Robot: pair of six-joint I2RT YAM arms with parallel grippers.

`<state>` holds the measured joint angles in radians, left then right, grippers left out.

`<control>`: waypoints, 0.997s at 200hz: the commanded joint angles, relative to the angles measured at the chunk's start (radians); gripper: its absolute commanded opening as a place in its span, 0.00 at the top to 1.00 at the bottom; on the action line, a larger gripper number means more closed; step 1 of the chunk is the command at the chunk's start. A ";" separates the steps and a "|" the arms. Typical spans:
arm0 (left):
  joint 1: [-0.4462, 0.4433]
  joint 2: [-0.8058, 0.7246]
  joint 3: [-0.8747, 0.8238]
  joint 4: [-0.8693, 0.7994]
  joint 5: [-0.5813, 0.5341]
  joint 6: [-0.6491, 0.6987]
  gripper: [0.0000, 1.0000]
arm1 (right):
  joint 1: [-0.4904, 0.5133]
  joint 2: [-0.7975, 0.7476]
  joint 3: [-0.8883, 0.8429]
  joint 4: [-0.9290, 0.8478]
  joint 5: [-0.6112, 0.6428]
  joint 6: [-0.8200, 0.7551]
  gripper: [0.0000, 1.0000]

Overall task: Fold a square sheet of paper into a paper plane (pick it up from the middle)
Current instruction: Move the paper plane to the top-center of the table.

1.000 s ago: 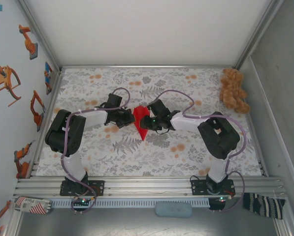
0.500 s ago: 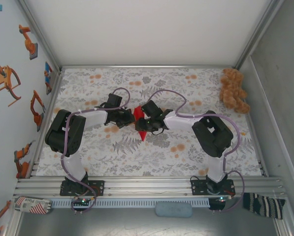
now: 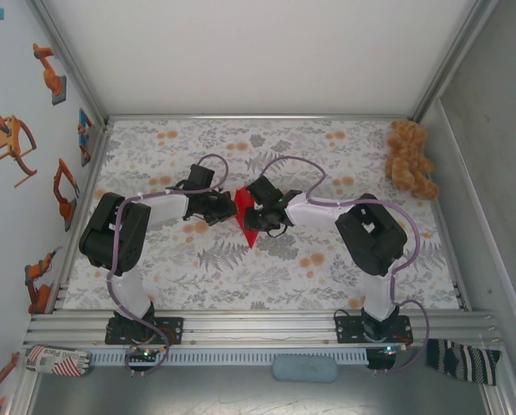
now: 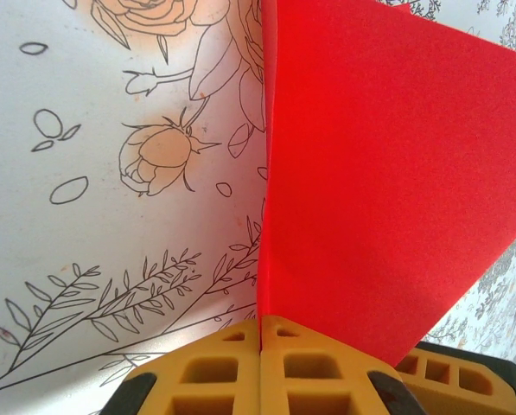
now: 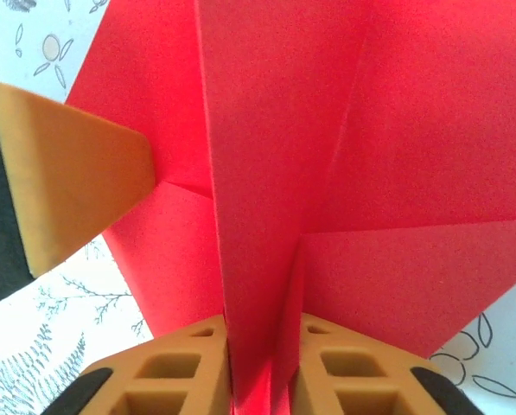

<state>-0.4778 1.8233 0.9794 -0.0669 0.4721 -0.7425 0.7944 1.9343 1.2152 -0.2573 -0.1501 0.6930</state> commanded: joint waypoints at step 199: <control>0.105 -0.298 -0.060 -0.164 -0.194 0.048 0.56 | -0.028 0.031 0.180 -0.232 0.280 -0.112 0.94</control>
<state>-0.4046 1.6161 0.9421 -0.1421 0.3706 -0.7216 0.7918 1.9709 1.3304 -0.4023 0.0071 0.6456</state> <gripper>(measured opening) 0.394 0.061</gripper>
